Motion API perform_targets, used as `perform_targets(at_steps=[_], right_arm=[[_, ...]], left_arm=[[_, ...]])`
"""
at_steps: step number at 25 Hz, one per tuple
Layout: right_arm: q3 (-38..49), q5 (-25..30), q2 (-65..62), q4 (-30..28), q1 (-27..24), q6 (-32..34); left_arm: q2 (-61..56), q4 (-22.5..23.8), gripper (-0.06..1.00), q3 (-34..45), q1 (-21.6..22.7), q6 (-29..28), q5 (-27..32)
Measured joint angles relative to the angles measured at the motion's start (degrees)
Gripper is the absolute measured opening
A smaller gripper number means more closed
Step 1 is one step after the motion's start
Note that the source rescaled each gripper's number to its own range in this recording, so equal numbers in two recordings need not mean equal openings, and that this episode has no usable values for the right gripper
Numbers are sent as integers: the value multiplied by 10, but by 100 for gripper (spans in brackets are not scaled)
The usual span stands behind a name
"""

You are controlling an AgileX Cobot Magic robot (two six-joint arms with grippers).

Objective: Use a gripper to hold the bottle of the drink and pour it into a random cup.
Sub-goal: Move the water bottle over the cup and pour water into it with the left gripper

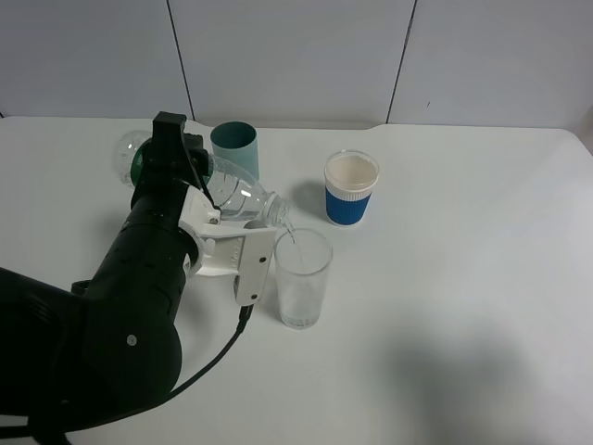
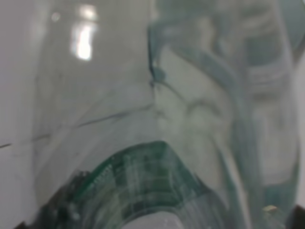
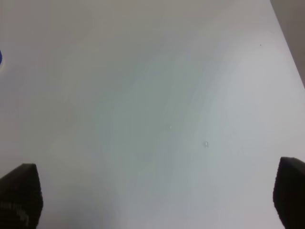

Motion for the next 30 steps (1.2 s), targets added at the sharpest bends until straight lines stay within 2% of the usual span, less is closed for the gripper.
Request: perform_targets(at_steps=[30], right_arm=[[0, 0, 0, 0, 0, 0]], left_arm=[[0, 1, 0, 0, 0, 24, 0]])
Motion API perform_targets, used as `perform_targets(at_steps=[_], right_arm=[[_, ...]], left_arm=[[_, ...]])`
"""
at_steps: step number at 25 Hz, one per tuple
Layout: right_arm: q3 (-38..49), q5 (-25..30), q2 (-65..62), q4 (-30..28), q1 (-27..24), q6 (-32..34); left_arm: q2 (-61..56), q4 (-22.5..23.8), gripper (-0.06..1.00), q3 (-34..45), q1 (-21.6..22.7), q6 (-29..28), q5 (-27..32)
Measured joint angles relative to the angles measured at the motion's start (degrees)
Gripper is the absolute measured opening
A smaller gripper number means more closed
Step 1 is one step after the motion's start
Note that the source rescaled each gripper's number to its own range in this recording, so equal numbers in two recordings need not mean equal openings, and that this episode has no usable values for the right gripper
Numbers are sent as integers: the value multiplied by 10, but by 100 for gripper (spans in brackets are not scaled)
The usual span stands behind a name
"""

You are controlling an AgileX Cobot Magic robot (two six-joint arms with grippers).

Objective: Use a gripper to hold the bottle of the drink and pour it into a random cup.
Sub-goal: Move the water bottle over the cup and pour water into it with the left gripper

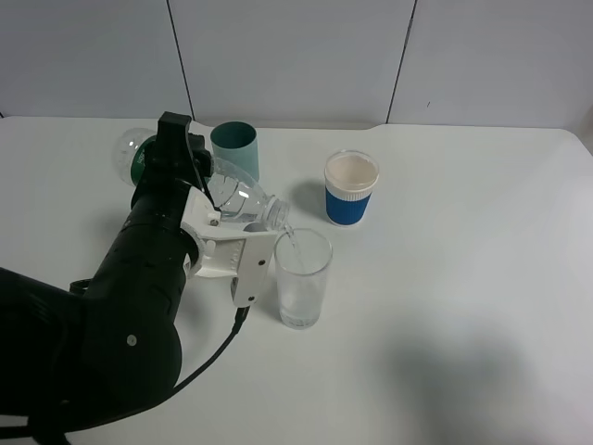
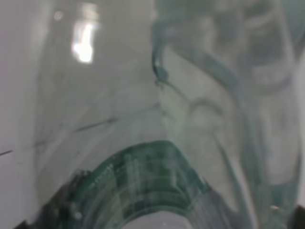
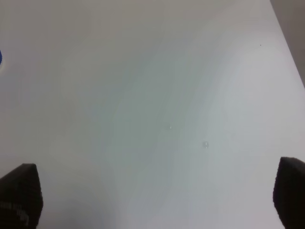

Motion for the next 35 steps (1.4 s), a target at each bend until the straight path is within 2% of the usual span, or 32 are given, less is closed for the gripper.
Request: perform_targets(at_steps=[22, 35], right_arm=[[0, 0, 0, 0, 0, 0], [0, 0, 0, 0, 0, 0]], left_arm=[[0, 0, 0, 0, 0, 50, 1], [0, 0, 0, 0, 0, 61, 5]])
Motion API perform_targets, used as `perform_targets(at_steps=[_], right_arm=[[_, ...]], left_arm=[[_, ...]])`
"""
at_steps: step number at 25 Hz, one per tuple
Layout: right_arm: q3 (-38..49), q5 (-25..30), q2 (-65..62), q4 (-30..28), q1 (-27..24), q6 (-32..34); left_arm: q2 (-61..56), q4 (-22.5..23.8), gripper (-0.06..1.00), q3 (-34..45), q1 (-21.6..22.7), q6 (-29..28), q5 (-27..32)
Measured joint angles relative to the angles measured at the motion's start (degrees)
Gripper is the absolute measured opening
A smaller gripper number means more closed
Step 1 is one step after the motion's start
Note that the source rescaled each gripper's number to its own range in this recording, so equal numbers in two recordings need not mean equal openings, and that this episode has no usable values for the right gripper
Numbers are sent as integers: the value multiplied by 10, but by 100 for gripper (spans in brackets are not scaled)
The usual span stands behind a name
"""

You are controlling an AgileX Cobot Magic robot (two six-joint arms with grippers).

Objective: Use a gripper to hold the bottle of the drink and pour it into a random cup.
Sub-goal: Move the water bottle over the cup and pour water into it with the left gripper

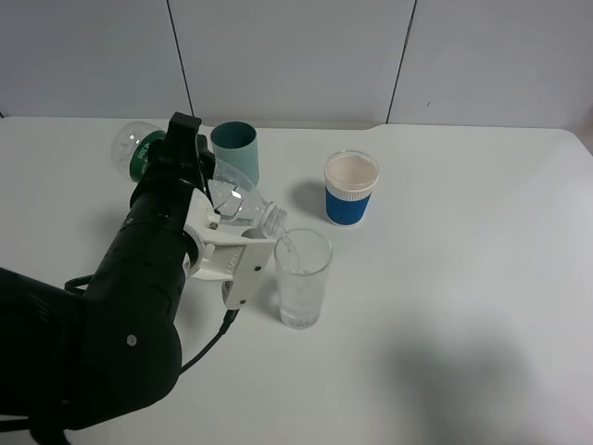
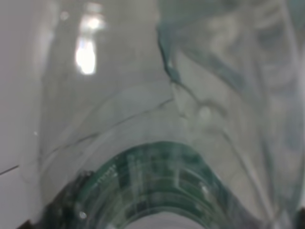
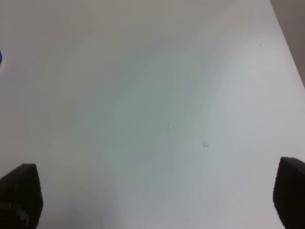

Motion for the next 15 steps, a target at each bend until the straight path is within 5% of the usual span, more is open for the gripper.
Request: perform_targets(at_steps=[15], right_arm=[[0, 0, 0, 0, 0, 0]], left_arm=[[0, 0, 0, 0, 0, 30, 4]])
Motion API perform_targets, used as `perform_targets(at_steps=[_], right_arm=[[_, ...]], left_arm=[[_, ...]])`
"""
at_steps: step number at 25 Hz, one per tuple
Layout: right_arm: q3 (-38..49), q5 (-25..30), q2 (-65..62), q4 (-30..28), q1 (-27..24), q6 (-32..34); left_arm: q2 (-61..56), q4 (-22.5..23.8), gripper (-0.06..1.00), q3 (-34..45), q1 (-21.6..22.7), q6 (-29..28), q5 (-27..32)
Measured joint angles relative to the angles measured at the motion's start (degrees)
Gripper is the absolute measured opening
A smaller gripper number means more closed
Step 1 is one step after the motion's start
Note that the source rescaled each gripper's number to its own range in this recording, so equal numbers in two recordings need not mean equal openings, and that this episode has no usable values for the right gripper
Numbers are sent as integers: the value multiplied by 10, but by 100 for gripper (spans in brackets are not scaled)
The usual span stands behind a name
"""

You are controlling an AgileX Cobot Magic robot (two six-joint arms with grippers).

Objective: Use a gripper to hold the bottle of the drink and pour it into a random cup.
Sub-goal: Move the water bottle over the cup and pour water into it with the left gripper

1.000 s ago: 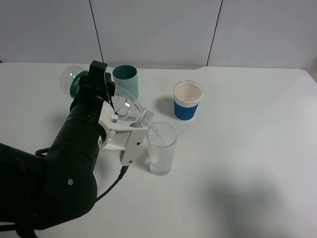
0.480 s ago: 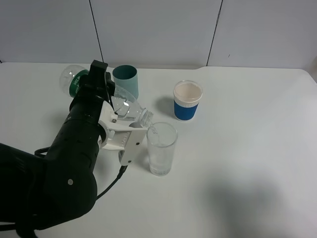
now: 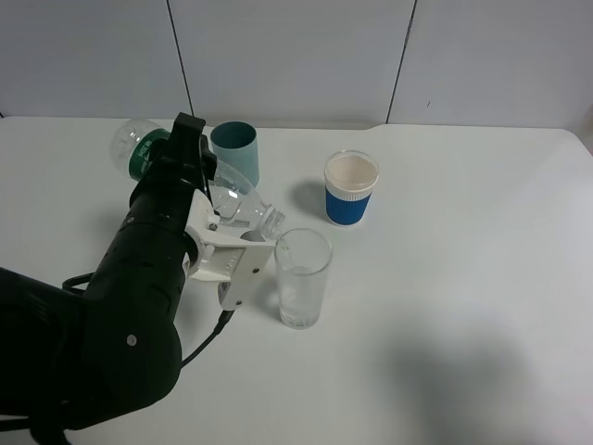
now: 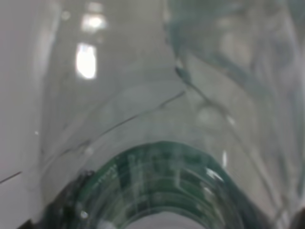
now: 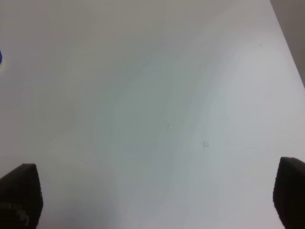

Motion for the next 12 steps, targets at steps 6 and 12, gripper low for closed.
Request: perform_targets(at_steps=[6, 12], right_arm=[[0, 0, 0, 0, 0, 0], [0, 0, 0, 0, 0, 0]], left_arm=[[0, 0, 0, 0, 0, 11, 0], [0, 0, 0, 0, 0, 12, 0]])
